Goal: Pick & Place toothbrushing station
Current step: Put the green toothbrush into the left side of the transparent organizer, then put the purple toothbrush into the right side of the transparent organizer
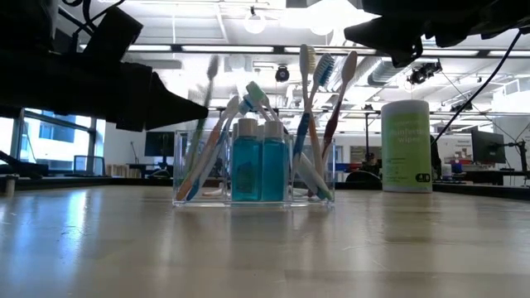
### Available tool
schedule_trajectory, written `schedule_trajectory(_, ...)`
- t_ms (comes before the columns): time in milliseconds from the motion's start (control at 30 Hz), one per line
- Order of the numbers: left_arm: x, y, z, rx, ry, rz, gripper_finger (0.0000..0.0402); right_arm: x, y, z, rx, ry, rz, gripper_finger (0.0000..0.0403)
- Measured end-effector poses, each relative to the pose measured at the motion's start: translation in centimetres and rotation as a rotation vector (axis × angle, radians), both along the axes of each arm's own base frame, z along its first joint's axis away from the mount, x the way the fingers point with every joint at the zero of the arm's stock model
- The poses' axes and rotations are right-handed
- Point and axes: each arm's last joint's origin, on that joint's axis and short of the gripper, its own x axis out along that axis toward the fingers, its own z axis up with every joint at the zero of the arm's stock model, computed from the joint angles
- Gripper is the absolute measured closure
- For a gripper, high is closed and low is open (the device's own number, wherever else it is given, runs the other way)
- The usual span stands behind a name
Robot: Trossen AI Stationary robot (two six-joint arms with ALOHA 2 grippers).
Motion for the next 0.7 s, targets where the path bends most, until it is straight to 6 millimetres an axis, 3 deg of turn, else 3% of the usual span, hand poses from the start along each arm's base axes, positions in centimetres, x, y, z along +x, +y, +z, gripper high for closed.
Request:
schedule_trajectory(233,-0.2,-0.5,0.1,0.000,-0.005,-0.023,0.0235,0.0,-0.1,0.0,-0.068,-0.002,0.005,0.0167)
schedule_trajectory(467,-0.8,-1.5,0.9,0.047,-0.010,-0.055,0.0227,0.0,-0.1,0.3,-0.161,-0.027,-0.053,0.0167)
schedule_trajectory(700,-1.8,-2.4,2.9,0.060,-0.034,-0.038,0.0227,-0.3,-1.2,2.8,-0.297,-0.176,-0.413,0.0167)
